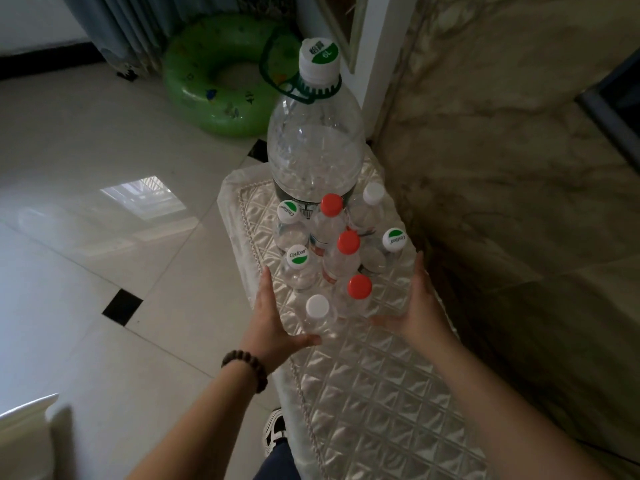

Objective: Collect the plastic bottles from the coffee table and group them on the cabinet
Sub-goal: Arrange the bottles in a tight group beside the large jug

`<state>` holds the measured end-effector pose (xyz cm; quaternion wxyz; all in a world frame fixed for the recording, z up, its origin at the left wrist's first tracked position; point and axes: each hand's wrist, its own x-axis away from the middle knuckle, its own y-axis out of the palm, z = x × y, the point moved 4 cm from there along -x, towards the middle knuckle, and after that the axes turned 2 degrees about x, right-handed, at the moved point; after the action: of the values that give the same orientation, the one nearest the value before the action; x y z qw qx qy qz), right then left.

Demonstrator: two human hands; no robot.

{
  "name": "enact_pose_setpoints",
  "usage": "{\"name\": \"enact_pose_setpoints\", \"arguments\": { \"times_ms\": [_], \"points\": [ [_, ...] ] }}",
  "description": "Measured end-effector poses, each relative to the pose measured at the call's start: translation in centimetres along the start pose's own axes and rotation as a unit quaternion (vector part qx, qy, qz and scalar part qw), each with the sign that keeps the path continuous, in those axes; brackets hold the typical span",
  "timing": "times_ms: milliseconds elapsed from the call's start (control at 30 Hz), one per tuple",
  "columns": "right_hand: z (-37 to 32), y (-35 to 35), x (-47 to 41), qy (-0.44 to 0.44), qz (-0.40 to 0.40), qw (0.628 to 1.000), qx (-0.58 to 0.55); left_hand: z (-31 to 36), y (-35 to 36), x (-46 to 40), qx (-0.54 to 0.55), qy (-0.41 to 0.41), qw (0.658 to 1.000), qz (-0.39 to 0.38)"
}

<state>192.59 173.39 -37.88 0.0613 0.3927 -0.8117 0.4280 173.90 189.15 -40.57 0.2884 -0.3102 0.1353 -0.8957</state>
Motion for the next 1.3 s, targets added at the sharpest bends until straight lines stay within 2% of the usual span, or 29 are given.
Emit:
{"name": "enact_pose_setpoints", "arguments": {
  "times_ms": [167, 300, 533, 700, 767, 933, 1100, 1300],
  "points": [
    [-1.0, 1.0, -2.1, -0.007, -0.046, 0.994, -0.099, 0.5, 0.7, -0.8, -0.002, 0.009, 0.999, -0.037],
    [-0.5, 1.4, -2.6, -0.011, -0.065, 0.991, -0.121, 0.5, 0.6, -0.9, -0.025, 0.025, 0.999, -0.039],
    [1.1, 0.8, -2.7, 0.008, -0.073, 0.991, -0.108, -0.2, 0.1, -0.7, -0.035, 0.02, 0.998, -0.038],
    [0.7, 0.3, -1.7, 0.012, -0.105, 0.994, 0.033, -0.7, -0.6, 0.0, -0.076, 0.032, 0.996, -0.015],
    [0.2, 0.8, -0.6, -0.004, -0.111, 0.994, 0.019, -0.8, -0.9, 0.7, -0.076, 0.013, 0.997, 0.0],
    [-1.0, 3.4, 0.3, -0.012, -0.107, 0.991, -0.081, -0.6, 1.6, 2.5, -0.068, -0.038, 0.997, -0.019],
    [-1.9, 4.2, 0.6, 0.004, -0.066, 0.994, -0.085, 0.3, 2.0, 2.3, -0.04, -0.012, 0.998, 0.038],
    [-3.1, 4.2, 0.8, -0.003, -0.064, 0.995, -0.076, 1.4, 1.1, 2.4, -0.038, 0.015, 0.998, 0.049]
  ]
}}
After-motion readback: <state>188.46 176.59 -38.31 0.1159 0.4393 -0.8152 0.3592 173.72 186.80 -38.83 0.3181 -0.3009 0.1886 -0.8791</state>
